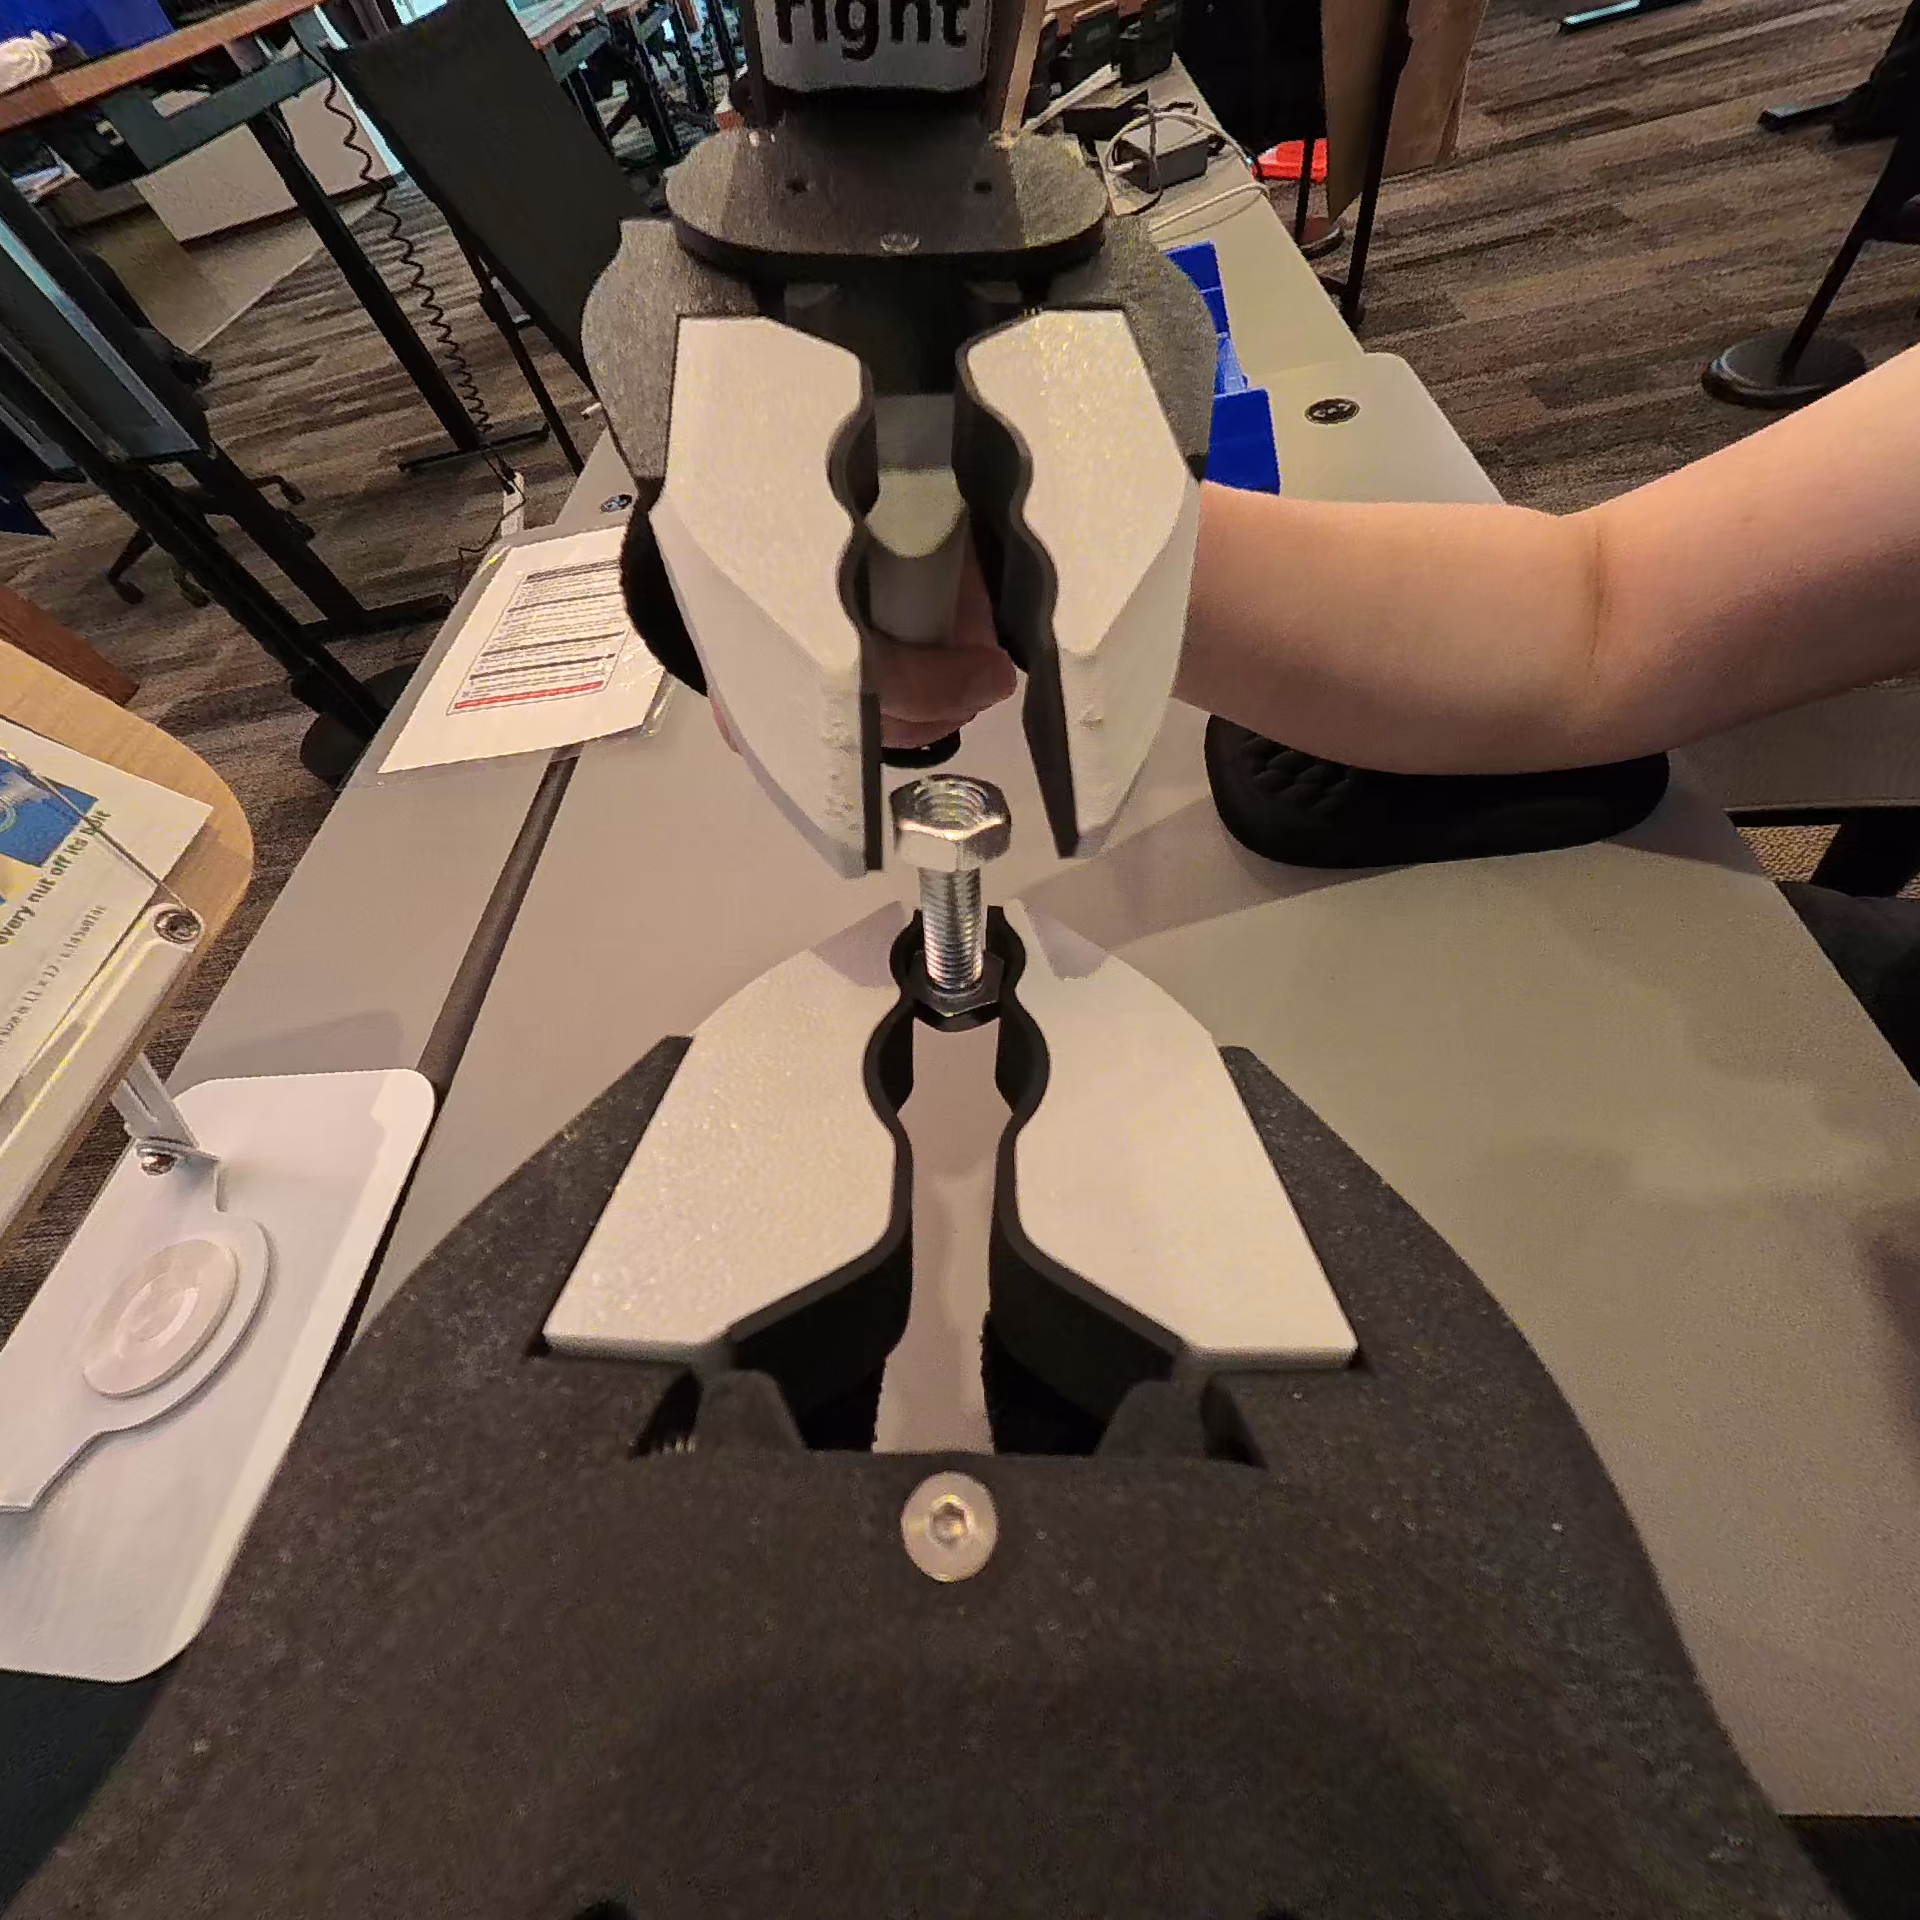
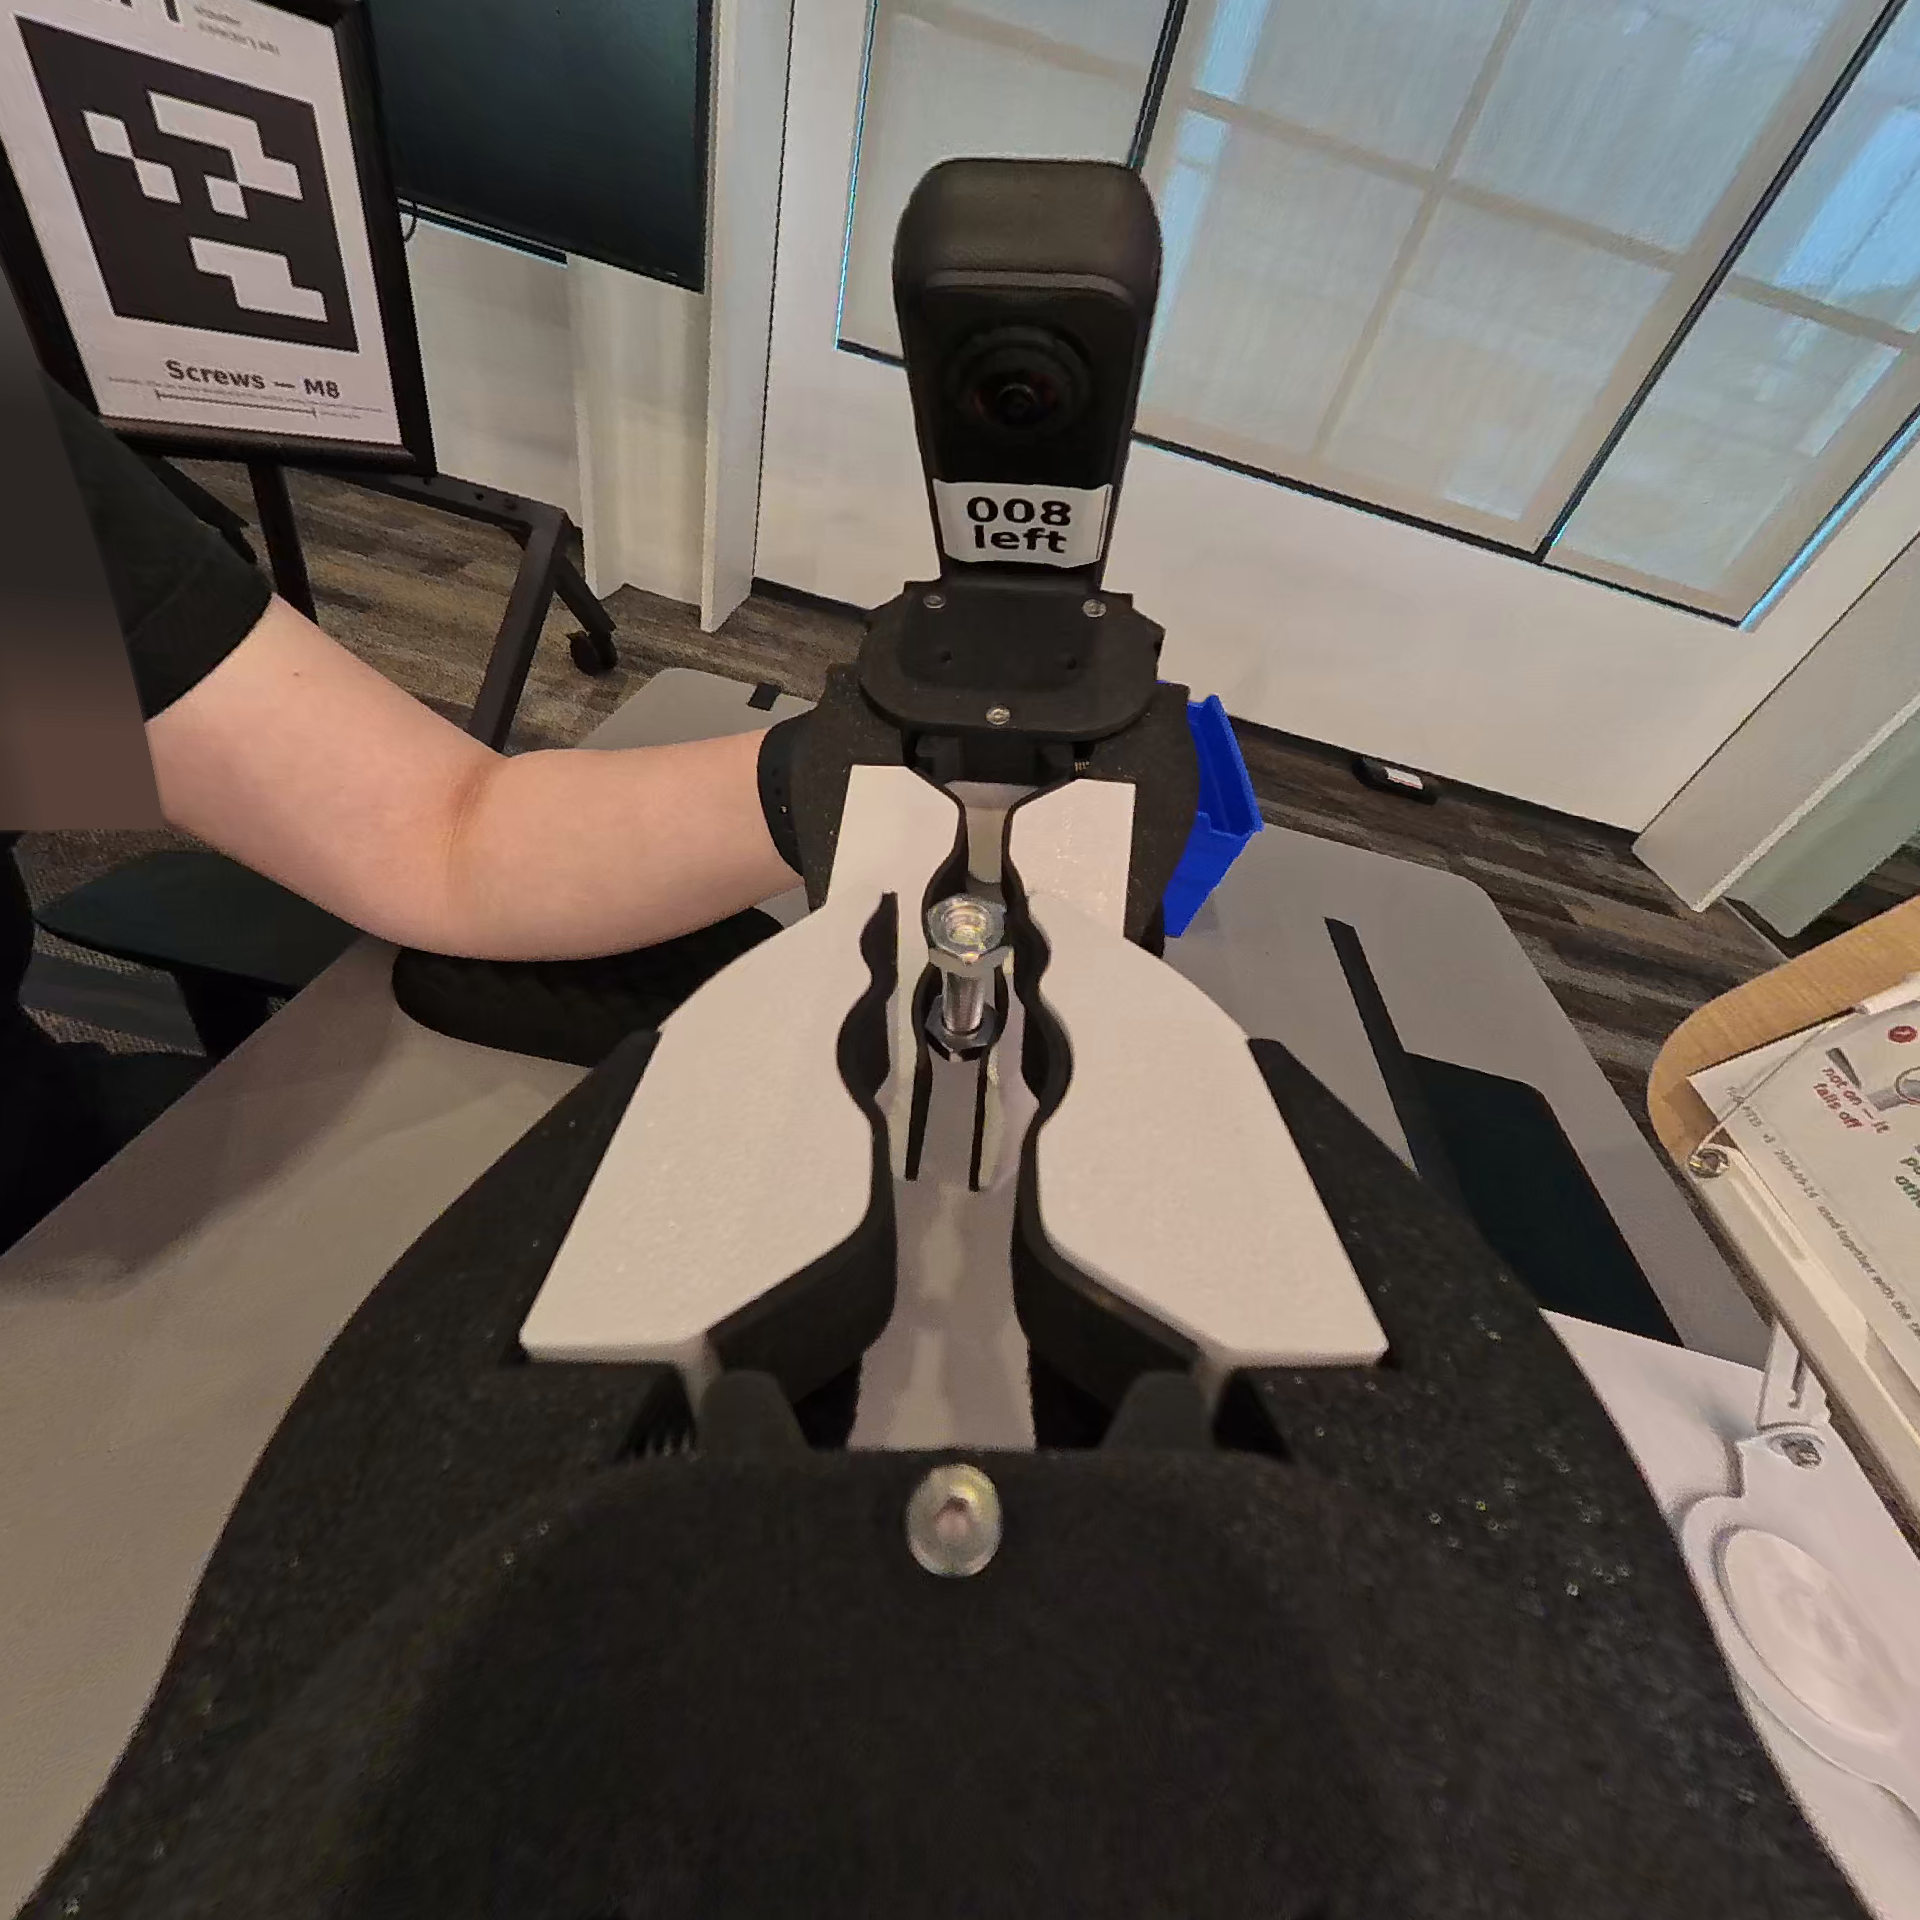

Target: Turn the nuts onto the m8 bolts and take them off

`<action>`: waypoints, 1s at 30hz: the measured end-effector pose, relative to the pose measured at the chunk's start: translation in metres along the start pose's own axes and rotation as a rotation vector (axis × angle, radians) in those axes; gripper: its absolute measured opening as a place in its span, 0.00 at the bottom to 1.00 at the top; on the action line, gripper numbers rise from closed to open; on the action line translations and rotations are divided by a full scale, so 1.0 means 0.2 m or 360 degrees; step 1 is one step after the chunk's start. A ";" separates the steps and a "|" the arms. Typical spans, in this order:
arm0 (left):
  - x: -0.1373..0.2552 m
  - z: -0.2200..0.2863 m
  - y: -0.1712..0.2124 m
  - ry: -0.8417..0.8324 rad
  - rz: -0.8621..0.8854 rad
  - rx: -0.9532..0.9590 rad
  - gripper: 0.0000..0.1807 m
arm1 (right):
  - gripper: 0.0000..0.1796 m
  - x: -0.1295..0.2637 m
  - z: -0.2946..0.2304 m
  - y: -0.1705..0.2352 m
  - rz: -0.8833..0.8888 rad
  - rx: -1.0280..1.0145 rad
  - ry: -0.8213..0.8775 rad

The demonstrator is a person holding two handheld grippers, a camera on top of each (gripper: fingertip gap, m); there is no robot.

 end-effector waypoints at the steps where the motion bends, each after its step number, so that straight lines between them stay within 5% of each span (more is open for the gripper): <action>1: 0.00 0.00 0.00 0.0000 0.0002 0.0001 0.06 | 0.11 0.00 0.00 0.00 0.0007 -0.0002 0.0002; 9: 0.01 -0.03 -0.01 -0.0072 -0.0020 0.0010 0.06 | 0.08 0.01 0.03 -0.02 0.0040 -0.0037 0.0056; 20: 0.04 -0.21 0.07 -0.0529 -0.0351 0.0134 0.06 | 0.08 -0.02 0.19 -0.05 0.0089 -0.0198 0.0539; 30: 0.08 -0.27 0.06 -0.0764 -0.0441 0.0182 0.06 | 0.08 -0.03 0.23 -0.09 0.0285 -0.0387 0.0684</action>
Point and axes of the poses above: each gripper's, where its closed fingertips meet, x back along the fingers, y out of its underside, z = x × y across the jaws, the point moved 3 cm from there along x, back along the fingers, and after that the axes turned 15 degrees about -x, right-handed, at the moved point
